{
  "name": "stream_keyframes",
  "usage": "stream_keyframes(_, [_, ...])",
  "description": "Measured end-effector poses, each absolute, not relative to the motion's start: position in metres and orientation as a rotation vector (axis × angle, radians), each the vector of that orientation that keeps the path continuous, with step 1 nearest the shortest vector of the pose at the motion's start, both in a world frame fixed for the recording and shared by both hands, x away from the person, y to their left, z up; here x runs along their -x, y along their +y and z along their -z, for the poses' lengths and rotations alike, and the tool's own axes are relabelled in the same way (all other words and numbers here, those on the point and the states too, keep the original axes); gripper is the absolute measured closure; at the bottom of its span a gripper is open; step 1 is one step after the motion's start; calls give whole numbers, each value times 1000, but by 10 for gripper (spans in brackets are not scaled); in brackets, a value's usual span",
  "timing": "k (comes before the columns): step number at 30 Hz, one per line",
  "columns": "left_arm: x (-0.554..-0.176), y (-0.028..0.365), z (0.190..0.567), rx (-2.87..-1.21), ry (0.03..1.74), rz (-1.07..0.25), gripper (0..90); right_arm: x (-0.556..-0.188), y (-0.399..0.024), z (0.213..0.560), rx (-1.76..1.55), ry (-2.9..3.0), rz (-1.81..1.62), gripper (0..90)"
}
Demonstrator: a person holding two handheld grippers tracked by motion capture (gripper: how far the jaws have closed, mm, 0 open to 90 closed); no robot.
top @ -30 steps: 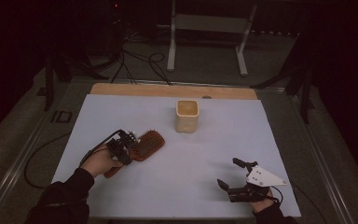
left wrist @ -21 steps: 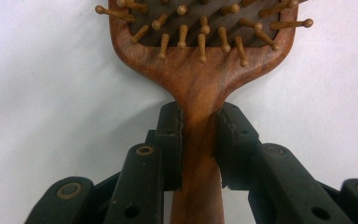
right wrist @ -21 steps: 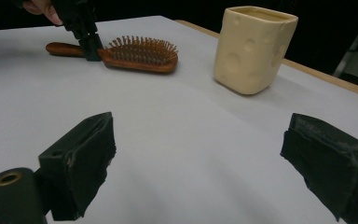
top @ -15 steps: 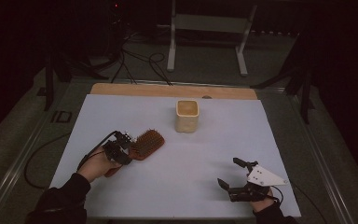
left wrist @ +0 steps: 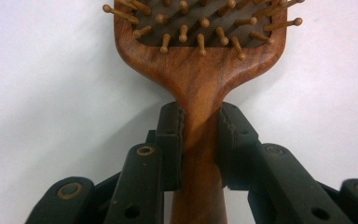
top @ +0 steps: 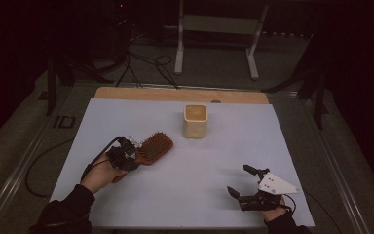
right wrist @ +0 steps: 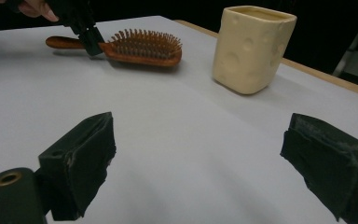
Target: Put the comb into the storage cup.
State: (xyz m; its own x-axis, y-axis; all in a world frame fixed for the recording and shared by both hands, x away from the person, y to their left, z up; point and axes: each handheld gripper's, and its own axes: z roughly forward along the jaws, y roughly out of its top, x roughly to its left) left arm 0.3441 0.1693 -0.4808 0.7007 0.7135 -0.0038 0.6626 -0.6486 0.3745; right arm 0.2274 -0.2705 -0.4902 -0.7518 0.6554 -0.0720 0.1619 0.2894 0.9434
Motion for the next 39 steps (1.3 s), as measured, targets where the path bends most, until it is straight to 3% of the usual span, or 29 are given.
stream_keyframes(21, [-318,168,445,-2304,976,-303,735,-228,-270,490,-732,2116,-1465,86])
stream_keyframes(39, [-302,149,442,-2127,891,-333,734,-229,-270,491,-739,2120,-1468,86])
